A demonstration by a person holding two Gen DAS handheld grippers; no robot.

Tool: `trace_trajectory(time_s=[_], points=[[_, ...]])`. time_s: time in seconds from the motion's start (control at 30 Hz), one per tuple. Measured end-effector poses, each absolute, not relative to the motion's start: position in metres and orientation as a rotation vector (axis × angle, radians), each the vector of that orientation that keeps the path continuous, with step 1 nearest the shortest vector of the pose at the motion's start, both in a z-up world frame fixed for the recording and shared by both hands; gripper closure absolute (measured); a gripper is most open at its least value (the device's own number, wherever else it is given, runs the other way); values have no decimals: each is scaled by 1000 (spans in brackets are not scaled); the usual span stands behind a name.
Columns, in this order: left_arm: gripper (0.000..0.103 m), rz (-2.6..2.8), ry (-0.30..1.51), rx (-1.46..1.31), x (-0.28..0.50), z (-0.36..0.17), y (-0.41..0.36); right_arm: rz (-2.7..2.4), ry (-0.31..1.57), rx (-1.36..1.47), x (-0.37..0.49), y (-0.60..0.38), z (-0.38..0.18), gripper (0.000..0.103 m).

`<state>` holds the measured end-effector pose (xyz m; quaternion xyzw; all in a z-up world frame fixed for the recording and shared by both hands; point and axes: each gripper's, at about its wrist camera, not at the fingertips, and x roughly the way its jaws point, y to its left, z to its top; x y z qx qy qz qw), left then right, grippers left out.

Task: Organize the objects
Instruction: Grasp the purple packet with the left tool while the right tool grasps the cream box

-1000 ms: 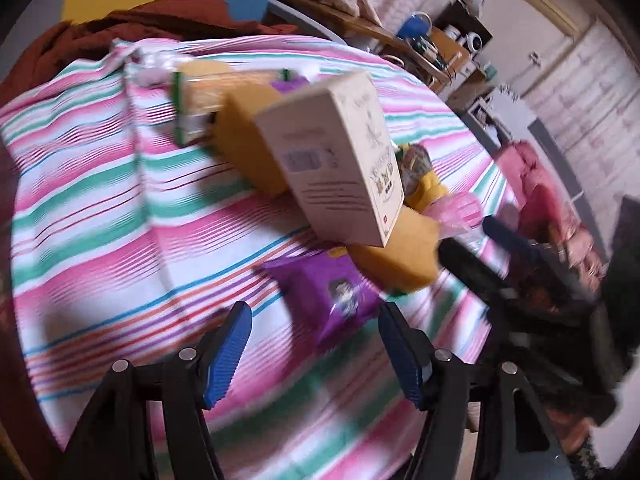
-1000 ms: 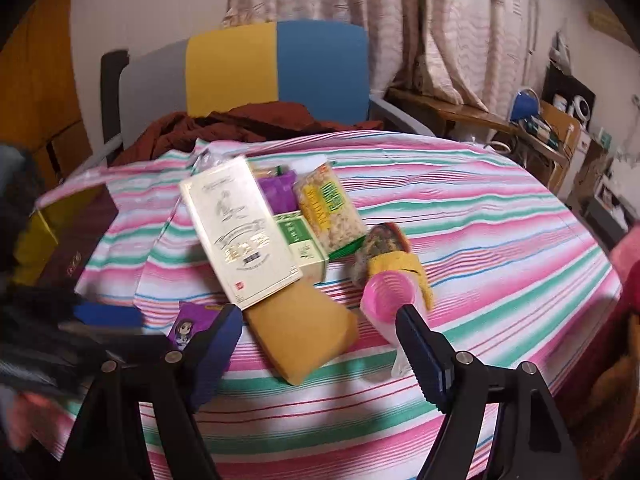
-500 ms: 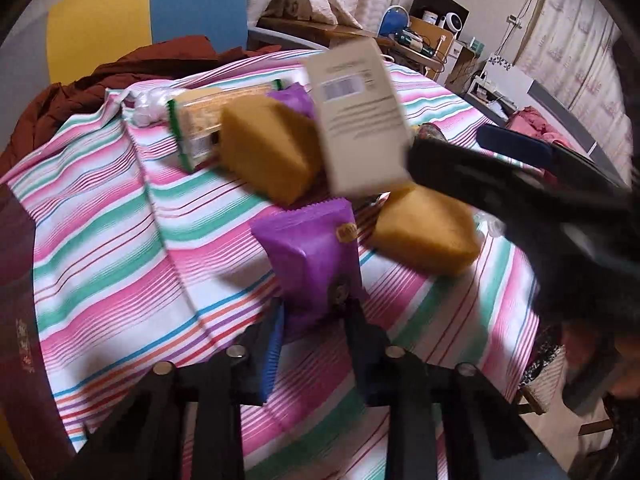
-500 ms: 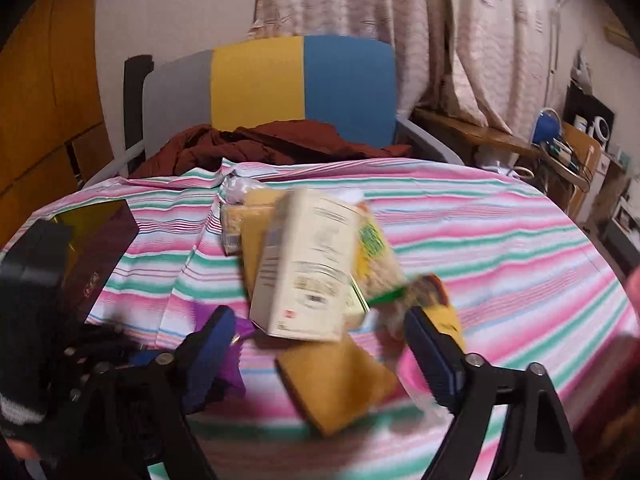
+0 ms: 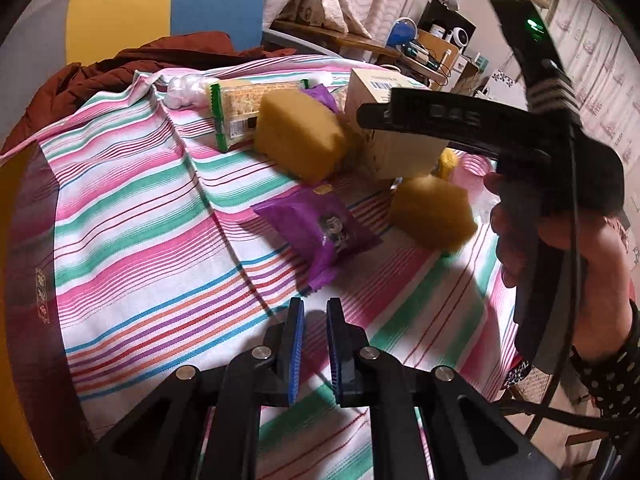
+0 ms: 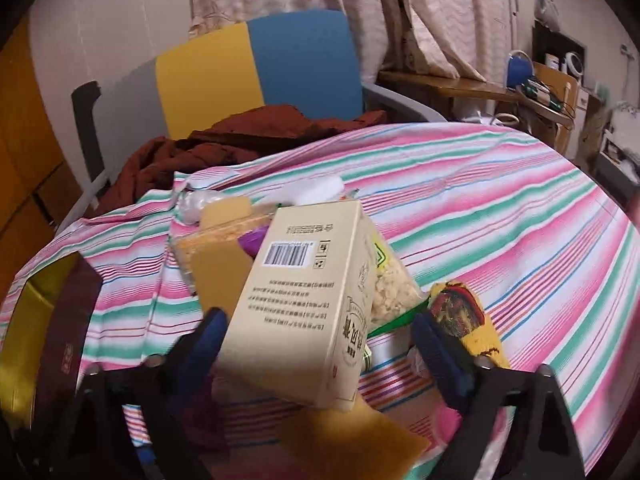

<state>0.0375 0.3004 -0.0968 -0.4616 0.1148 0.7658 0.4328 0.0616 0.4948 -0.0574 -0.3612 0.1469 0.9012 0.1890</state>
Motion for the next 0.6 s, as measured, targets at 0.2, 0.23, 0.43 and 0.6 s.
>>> trace_trajectory(time_s=[0.2, 0.23, 0.43, 0.6], points=[[65, 1872, 190, -1185, 31, -89, 306, 2503, 413, -1046, 68, 492, -57, 51], [59, 1871, 162, -1191, 31, -86, 307, 2509, 443, -1025, 73, 492, -53, 51], [49, 1867, 103, -1245, 16, -85, 334, 2513, 496, -881, 108, 492, -24, 51], [54, 1889, 130, -1252, 5, -99, 349, 2522, 520, -853, 122, 487, -15, 51]])
